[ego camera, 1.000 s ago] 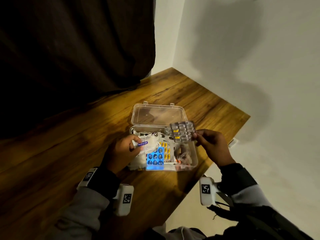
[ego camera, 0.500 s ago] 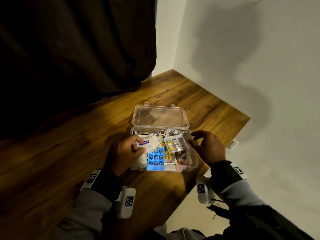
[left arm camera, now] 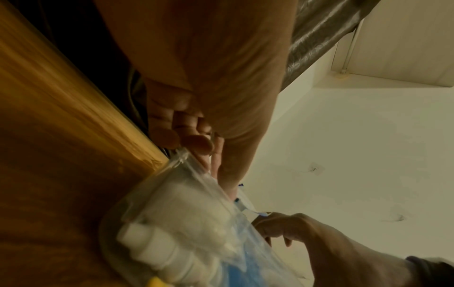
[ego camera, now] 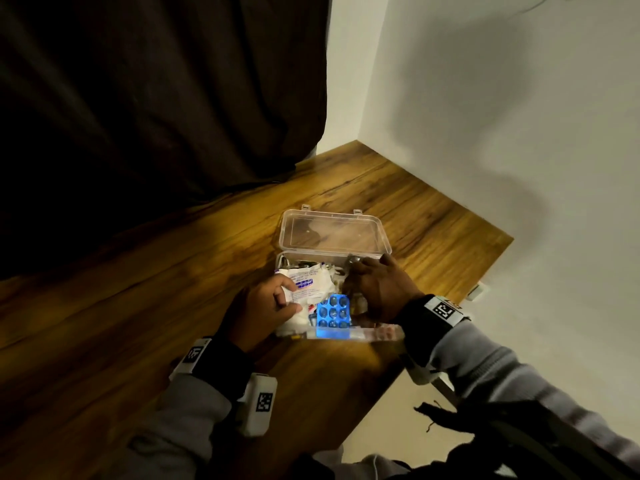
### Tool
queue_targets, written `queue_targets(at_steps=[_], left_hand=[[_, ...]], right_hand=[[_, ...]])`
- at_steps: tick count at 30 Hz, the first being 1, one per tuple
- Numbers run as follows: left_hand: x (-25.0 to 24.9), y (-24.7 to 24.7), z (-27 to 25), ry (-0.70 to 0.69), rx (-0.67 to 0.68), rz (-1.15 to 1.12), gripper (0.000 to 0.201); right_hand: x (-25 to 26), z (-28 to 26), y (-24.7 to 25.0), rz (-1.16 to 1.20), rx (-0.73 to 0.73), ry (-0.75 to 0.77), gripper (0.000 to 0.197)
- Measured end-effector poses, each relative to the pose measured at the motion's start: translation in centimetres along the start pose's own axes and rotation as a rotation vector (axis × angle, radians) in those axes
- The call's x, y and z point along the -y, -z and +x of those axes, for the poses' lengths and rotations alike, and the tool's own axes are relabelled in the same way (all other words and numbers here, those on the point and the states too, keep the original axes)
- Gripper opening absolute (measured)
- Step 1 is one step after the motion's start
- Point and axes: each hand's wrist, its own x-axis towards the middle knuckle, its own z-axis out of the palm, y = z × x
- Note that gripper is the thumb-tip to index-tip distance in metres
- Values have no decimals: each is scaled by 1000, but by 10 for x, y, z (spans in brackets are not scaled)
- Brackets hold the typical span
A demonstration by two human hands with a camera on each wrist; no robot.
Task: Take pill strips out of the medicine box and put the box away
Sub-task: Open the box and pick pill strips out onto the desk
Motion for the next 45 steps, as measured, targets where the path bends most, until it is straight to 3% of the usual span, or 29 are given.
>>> queue_targets(at_steps=[6, 9, 13, 16, 18, 22, 26, 28, 31, 35, 39, 45], left_hand=[[2, 0, 0, 2, 11, 2, 25], [5, -2, 3, -9, 24, 44, 25], [3, -4, 6, 0, 37, 57, 27], [-8, -4, 8, -5, -9, 23, 13], [-26, 0, 6, 15, -44, -98, 10], [-59, 9, 4, 36, 4, -444, 47], [-58, 11, 4, 76, 15, -575, 18], [-54, 13, 3, 120, -43, -610, 11], [-46, 17, 3, 172, -99, -640, 7], [-44, 17, 4, 212, -50, -620, 14], [-45, 10, 7, 246, 11, -627, 17], [-36, -3, 4, 217, -41, -438, 15]], right_hand=[[-10, -16, -1, 105, -207, 10, 32], [-12, -24, -2, 262, -335, -14, 34], [-18, -33, -3, 602, -547, -49, 22], [-18, -47, 6, 756, -731, -61, 22], [-14, -59, 13, 675, -822, 17, 25], [-1, -66, 19, 463, -898, 137, 24], [12, -53, 17, 425, -849, 156, 25], [17, -44, 18, 531, -782, 71, 27], [23, -35, 19, 993, -636, -41, 32], [31, -28, 20, 1474, -612, -159, 17], [14, -23, 8, 1643, -699, -320, 14], [-63, -26, -39, 2002, -942, -832, 5]])
